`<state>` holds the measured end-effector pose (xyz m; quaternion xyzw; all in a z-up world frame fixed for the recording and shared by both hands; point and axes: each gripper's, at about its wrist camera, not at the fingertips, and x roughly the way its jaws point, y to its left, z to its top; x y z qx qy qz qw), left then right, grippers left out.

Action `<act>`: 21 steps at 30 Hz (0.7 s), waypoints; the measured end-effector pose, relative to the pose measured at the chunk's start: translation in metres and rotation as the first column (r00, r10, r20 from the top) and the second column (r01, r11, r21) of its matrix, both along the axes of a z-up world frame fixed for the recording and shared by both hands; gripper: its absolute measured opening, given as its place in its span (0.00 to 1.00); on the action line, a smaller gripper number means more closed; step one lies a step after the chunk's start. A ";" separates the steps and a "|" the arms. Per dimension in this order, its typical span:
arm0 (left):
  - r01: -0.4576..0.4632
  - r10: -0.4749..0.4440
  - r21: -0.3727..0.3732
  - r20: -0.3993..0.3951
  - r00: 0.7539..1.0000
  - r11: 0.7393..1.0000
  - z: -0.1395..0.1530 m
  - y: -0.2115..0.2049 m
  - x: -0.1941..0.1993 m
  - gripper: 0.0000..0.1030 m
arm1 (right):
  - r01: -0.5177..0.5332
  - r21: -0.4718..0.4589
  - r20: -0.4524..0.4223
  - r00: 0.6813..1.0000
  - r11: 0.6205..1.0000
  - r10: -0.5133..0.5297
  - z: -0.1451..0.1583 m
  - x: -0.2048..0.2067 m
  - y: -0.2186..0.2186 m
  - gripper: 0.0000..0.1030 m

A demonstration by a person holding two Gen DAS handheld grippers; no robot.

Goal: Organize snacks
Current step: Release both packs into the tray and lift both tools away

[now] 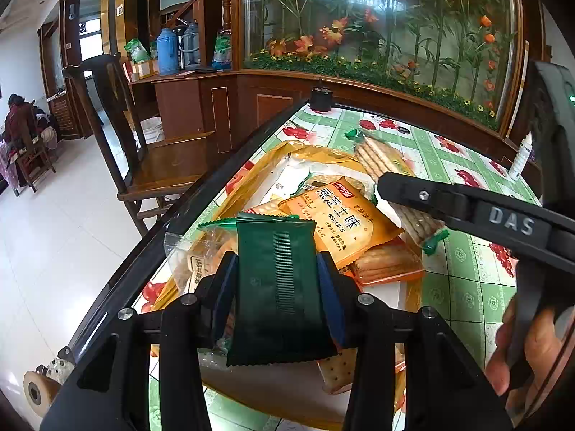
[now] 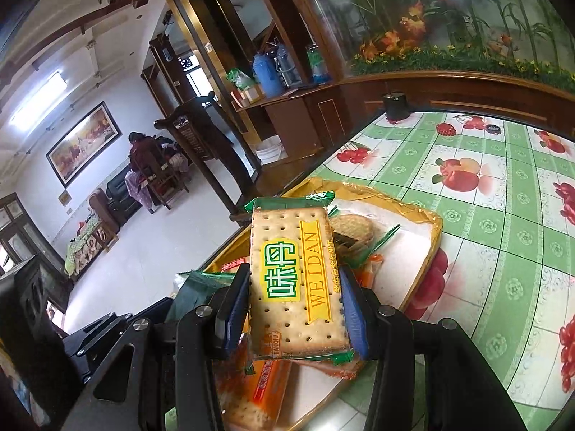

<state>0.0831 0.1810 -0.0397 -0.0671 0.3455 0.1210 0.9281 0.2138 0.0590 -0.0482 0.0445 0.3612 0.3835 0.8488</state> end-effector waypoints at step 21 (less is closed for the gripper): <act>-0.048 0.049 0.029 -0.020 0.999 0.998 0.010 -0.006 0.002 0.84 | 0.069 0.010 -0.007 0.998 0.998 -0.069 0.005 0.005 -0.032 0.65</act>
